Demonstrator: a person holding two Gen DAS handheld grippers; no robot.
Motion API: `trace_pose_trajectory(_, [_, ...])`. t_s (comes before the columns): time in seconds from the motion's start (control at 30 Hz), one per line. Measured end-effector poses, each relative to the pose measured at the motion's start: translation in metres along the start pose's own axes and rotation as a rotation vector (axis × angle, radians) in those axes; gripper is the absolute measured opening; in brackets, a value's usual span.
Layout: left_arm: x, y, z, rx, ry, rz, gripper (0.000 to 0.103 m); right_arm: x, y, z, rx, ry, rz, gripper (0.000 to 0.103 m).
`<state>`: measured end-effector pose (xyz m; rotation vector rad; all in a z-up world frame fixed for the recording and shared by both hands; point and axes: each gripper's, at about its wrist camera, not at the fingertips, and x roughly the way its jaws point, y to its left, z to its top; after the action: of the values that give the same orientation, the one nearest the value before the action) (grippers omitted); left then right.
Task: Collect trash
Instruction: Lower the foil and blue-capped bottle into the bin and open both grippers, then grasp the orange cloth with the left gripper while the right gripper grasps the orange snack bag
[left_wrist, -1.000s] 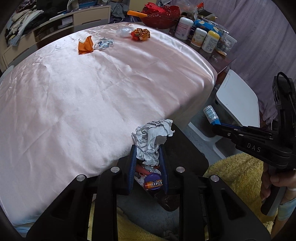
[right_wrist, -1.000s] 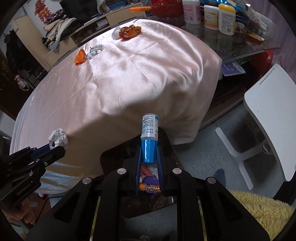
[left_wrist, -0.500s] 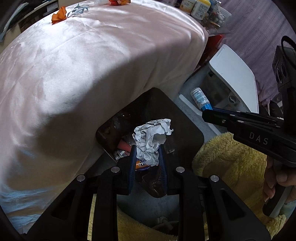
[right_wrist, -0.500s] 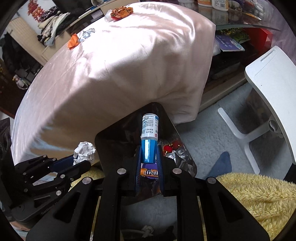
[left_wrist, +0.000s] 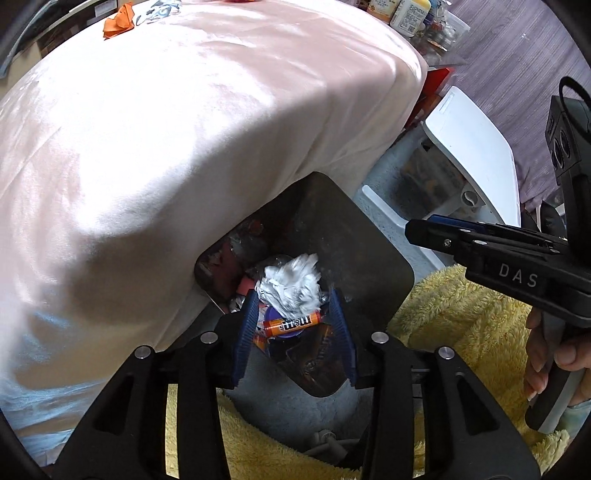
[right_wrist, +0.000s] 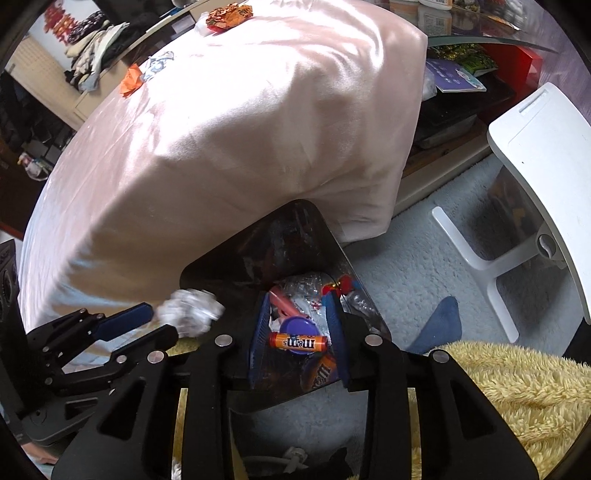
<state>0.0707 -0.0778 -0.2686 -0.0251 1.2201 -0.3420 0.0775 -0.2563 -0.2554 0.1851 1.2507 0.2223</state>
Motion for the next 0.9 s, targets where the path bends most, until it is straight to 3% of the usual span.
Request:
trace_pose_trajectory(0.2, [-0.03,0.006,0.006,0.002,-0.061,-0.003,0.056,-0.015,-0.006,0.008,0.026,-0.038,0.001,0.047])
trace_pose_trajectory(0.33, [-0.062,0.016,0.014,-0.004,-0.127,0.005,0.063,-0.041,-0.006,0.022,0.035,-0.116,0.017,0.055])
trace_pose_trajectory(0.63, [-0.105,0.057,0.053,-0.068,-0.23,0.106,0.064,-0.068,0.004,0.078,0.007,-0.214,0.013,0.056])
trace_pose_trajectory(0.9, [-0.113,0.102,0.107,-0.137,-0.263,0.17,0.064,-0.057,0.034,0.141,-0.042,-0.233,0.035,0.06])
